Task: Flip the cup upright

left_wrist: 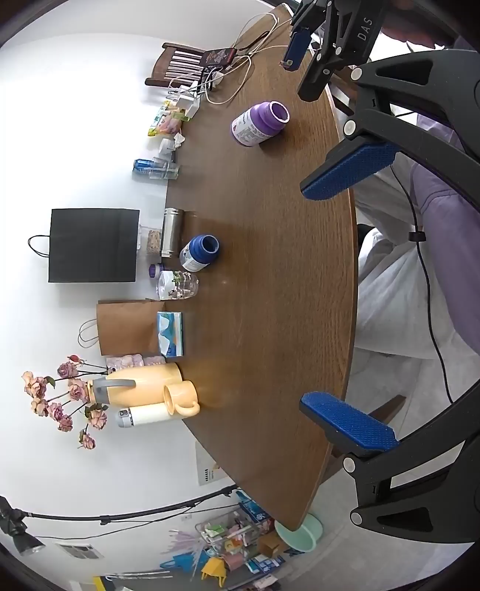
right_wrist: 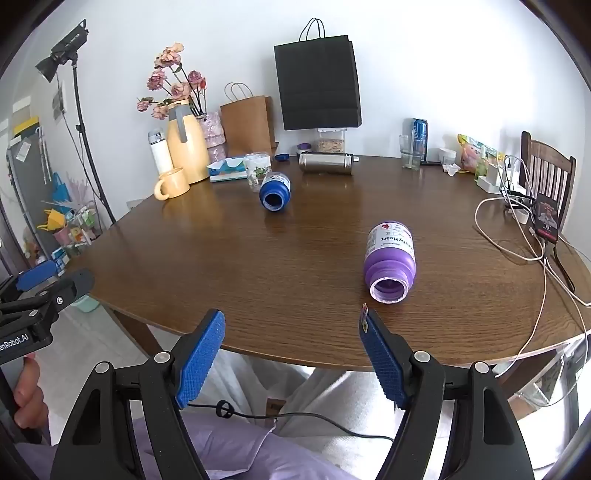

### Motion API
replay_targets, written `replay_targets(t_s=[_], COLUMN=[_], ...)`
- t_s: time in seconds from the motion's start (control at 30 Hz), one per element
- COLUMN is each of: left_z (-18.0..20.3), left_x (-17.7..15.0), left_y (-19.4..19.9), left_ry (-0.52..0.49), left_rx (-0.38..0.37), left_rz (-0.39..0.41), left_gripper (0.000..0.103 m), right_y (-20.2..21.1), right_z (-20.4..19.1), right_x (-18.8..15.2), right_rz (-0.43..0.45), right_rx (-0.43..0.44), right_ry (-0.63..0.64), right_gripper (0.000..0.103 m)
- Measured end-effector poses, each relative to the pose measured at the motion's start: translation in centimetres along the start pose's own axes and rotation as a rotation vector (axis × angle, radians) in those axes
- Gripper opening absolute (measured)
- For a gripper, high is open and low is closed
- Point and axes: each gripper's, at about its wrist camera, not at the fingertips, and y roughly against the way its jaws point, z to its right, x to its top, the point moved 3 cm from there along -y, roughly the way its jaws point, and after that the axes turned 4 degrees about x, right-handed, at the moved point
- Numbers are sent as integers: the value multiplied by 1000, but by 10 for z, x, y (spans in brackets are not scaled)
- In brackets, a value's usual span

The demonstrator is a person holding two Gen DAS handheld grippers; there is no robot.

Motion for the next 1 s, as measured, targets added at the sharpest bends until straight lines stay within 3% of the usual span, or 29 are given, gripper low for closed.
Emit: replay_targets(t_s=[1.0], left_z=[-3], left_x=[-1], left_y=[0], left_ry=[10], left_rx=[1], left_rz=[-3], left_gripper=[103], right_y=[-2], right_z=[-3], right_x=[-2], right_rz=[-8], right_rx=[-1], right_ry=[8], right_gripper=[80])
